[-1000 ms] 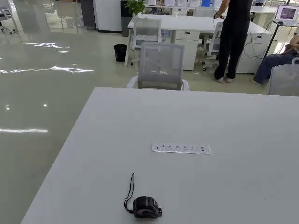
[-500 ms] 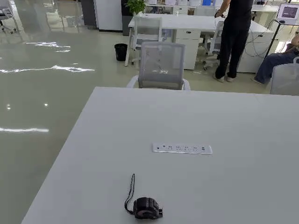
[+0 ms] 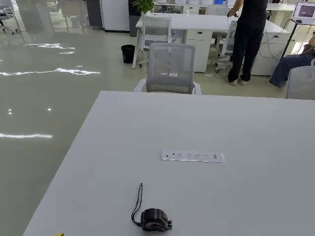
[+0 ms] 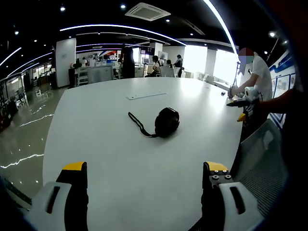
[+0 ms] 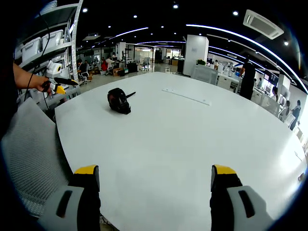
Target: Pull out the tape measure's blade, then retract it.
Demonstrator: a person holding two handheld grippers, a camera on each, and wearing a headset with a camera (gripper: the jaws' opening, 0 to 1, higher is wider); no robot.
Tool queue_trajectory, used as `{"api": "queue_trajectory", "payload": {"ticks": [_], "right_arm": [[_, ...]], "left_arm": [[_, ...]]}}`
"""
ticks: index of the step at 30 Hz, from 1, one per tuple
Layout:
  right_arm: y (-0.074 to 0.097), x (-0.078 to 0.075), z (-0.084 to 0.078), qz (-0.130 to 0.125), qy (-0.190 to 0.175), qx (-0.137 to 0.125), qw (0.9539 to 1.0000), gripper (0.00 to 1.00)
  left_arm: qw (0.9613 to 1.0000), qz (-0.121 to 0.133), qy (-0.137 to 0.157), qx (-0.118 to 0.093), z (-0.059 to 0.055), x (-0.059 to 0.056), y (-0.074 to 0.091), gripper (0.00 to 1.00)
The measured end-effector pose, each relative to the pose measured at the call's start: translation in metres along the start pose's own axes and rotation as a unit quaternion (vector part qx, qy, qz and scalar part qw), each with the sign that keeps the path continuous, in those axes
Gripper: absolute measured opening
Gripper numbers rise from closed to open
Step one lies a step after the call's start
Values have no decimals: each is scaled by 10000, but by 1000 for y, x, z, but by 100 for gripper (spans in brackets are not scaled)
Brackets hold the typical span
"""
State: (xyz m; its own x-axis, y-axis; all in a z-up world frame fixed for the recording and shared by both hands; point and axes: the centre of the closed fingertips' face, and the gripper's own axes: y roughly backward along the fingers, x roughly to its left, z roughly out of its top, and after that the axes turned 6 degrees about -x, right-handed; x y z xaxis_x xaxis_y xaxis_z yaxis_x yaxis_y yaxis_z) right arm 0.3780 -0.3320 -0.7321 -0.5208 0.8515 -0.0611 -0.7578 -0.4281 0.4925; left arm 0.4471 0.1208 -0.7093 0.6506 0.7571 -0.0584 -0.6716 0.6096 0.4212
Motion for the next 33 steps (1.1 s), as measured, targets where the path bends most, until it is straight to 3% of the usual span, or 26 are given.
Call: {"api": "queue_trajectory", "payload": {"ticks": [33], "right_arm": [[-50,6,22,449,327,43,9984,95]], "left_arm": [[9988,-376,-271,171,12,-8,-43,99]]}}
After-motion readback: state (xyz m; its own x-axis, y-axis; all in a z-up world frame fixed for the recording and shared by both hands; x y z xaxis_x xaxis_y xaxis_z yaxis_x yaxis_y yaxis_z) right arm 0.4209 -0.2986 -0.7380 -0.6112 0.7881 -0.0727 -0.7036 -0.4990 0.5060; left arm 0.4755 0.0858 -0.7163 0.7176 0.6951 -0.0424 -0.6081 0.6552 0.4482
